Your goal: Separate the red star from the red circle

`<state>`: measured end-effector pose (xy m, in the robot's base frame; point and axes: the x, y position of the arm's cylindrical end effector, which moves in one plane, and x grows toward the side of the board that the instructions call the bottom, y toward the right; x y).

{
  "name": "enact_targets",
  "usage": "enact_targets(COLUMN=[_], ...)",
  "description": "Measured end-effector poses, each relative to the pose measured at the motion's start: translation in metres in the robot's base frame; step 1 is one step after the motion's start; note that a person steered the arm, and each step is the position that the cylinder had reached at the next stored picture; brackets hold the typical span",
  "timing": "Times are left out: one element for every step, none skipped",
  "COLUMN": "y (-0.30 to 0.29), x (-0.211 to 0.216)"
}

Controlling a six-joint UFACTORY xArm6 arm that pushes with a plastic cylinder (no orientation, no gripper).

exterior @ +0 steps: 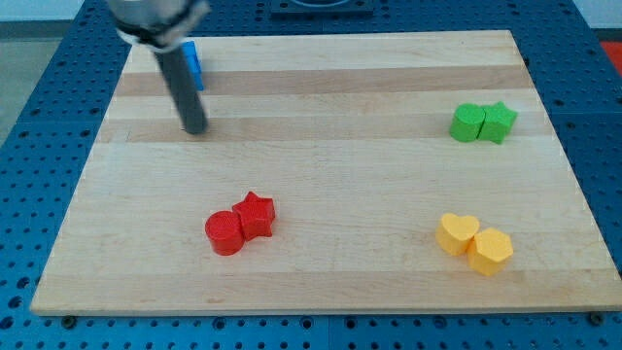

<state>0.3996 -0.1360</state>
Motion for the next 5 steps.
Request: enact_targets(y=[0.044, 0.104, 0.142, 0.13, 0.134], x=[0.016, 0.062, 0.115, 0.127, 0.16])
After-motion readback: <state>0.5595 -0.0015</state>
